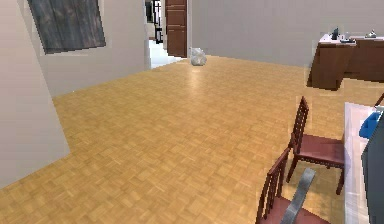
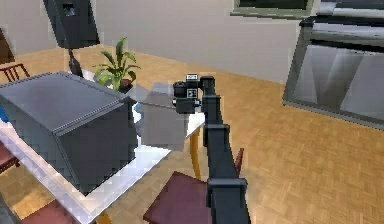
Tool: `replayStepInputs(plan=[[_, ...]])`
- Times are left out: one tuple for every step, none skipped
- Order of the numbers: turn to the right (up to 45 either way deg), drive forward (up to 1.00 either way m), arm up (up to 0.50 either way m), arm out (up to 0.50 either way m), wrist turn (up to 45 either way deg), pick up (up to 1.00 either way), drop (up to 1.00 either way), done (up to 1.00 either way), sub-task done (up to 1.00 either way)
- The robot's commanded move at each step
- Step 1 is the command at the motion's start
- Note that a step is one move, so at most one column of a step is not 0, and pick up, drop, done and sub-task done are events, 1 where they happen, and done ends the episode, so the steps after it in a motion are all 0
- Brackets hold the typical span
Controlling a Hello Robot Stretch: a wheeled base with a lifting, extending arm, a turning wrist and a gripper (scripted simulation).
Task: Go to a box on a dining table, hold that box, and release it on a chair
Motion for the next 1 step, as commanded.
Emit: replayStepInputs(plan=[[0.0, 0.00, 0.10, 0.00, 0.0, 0.00, 0.00, 0.00, 0.00]])
